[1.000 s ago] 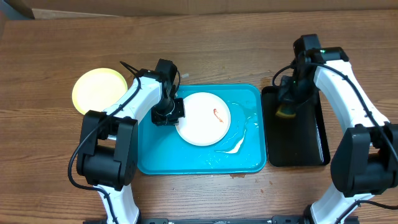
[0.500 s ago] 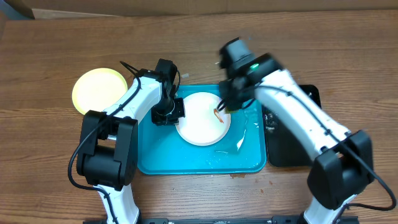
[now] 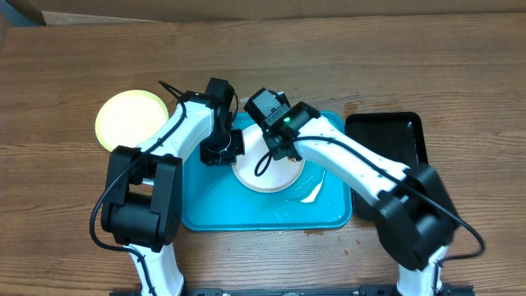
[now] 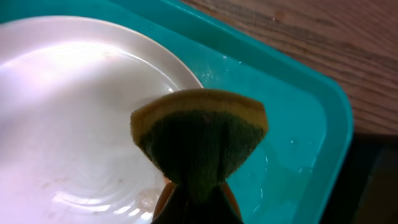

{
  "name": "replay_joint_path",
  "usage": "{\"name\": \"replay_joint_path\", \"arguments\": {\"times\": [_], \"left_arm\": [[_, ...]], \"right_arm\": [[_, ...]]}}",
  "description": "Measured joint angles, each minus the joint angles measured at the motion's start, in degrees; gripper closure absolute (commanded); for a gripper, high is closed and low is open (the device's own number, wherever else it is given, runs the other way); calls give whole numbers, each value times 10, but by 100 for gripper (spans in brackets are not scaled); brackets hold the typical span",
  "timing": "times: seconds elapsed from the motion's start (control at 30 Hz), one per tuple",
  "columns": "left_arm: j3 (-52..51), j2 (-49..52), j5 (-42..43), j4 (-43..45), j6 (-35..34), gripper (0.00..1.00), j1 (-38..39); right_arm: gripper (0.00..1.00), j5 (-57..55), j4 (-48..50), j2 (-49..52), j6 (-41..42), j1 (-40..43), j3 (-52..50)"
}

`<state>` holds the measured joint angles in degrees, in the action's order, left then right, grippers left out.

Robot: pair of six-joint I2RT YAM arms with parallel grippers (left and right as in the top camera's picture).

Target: Clean dirty plates on tray and stack at the side

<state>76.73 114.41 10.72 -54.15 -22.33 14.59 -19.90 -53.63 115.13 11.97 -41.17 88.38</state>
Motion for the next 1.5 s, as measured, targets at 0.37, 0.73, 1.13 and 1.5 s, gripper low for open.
{"name": "replay_joint_path", "arguments": {"times": [0.37, 0.73, 1.13, 1.5], "left_arm": [[0, 0, 5, 3, 0, 96, 0], [0, 0, 2, 2, 2, 96, -1], [0, 0, 0, 2, 9, 94, -2], [0, 0, -1, 4, 13, 84, -2]], "right_arm": [[96, -10, -16, 65, 23, -1, 0], [96, 138, -13, 65, 42, 10, 0], [96, 318, 11, 66, 43, 26, 26], [96, 399, -110, 22, 16, 175, 103]]}}
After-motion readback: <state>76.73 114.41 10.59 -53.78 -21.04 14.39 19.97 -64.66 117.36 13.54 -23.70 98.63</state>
